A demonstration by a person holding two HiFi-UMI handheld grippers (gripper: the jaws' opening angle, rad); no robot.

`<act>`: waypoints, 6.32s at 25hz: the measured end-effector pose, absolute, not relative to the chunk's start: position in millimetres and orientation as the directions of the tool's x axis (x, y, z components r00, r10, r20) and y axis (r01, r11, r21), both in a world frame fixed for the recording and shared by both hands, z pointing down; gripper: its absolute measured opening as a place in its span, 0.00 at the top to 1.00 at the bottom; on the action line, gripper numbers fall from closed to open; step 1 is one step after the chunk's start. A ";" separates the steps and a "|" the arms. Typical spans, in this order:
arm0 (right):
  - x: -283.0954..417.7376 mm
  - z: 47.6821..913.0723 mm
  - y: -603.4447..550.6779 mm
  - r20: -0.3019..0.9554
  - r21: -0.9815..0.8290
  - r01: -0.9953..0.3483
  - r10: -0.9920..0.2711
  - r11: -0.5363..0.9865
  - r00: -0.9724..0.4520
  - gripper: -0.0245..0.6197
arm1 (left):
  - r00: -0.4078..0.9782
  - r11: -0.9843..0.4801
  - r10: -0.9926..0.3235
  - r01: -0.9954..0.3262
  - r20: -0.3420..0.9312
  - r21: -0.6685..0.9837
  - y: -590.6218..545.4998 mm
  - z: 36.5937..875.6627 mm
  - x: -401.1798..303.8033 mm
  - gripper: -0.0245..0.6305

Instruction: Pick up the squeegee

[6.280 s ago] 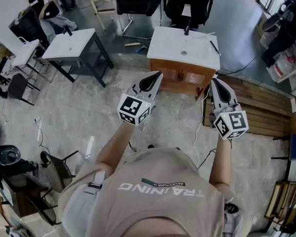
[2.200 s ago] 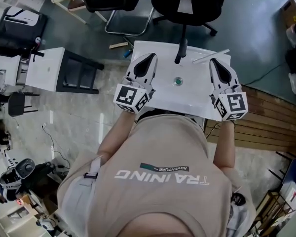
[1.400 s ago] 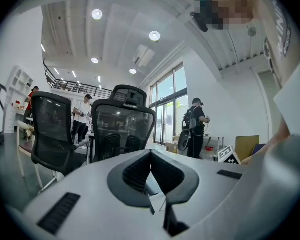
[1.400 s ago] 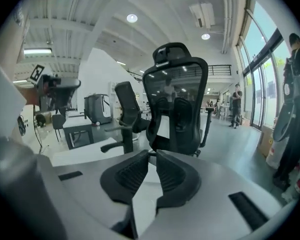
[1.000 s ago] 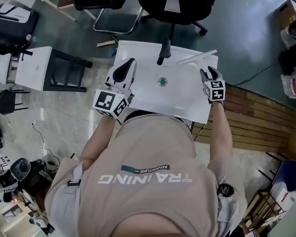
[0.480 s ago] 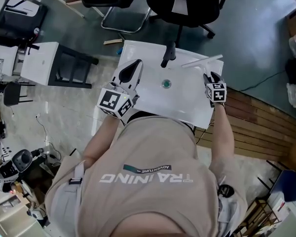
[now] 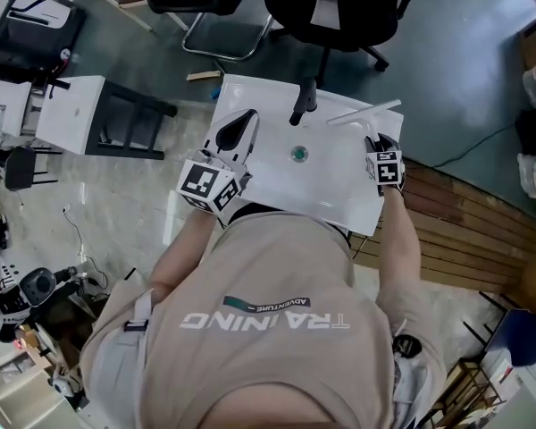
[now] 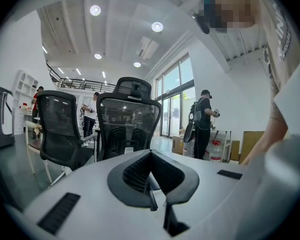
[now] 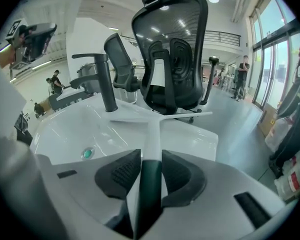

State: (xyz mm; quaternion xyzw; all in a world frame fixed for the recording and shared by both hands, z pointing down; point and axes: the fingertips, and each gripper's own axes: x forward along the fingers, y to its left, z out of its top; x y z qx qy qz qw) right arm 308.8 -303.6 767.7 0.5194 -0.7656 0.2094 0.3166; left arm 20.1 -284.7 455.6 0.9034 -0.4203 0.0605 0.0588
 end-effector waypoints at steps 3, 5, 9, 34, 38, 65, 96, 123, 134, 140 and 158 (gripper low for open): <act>308.8 770.3 -303.9 0.707 0.011 -0.921 -0.655 0.390 -0.269 0.81 | 0.644 -0.644 -0.749 -0.763 0.154 0.055 -285.6 456.6 21.6 0.94; 310.1 771.6 -303.5 0.711 0.011 -0.923 -0.652 0.385 -0.264 0.83 | 0.647 -0.647 -0.748 -0.761 0.152 0.053 -286.8 455.9 20.9 0.94; 311.3 770.9 -300.6 0.713 -0.015 -0.931 -0.649 0.366 -0.267 0.83 | 0.646 -0.647 -0.750 -0.761 0.142 0.044 -289.2 450.0 13.7 0.94; 261.9 528.9 -277.3 0.383 -0.018 -0.986 -0.910 0.163 -0.158 0.83 | 0.723 -0.723 -0.685 -0.690 0.088 0.044 -301.4 438.7 -17.2 0.94; 245.3 486.9 -278.5 0.325 0.012 -0.984 -0.931 0.180 -0.167 0.83 | 0.734 -0.734 -0.678 -0.679 0.051 0.021 -312.5 425.5 -20.6 0.94; 151.5 302.3 -254.2 -0.006 0.090 -0.955 -0.959 0.283 -0.285 0.83 | 0.692 -0.688 -0.712 -0.722 -0.122 -0.076 -328.3 294.2 -49.1 0.94; 146.5 279.1 -247.3 -0.049 0.039 -0.943 -0.942 0.331 -0.333 0.83 | 0.654 -0.646 -0.744 -0.757 -0.138 -0.101 -313.8 270.8 -49.6 0.94; 152.9 287.3 -256.2 -0.032 0.056 -0.945 -0.946 0.321 -0.323 0.83 | 0.665 -0.663 -0.736 -0.746 -0.122 -0.068 -325.0 279.2 -49.2 0.94; 154.8 283.3 -257.5 -0.027 0.075 -0.946 -0.947 0.317 -0.320 0.83 | 0.665 -0.664 -0.734 -0.745 -0.139 -0.063 -325.2 271.5 -49.3 0.94; 155.2 280.8 -257.1 -0.032 0.082 -0.946 -0.948 0.313 -0.317 0.83 | 0.666 -0.666 -0.733 -0.744 -0.134 -0.051 -326.9 273.9 -50.3 0.94; 156.7 285.5 -258.7 -0.020 0.078 -0.951 -0.953 0.300 -0.303 0.83 | 0.671 -0.671 -0.732 -0.740 -0.118 -0.039 -330.2 278.6 -51.5 0.94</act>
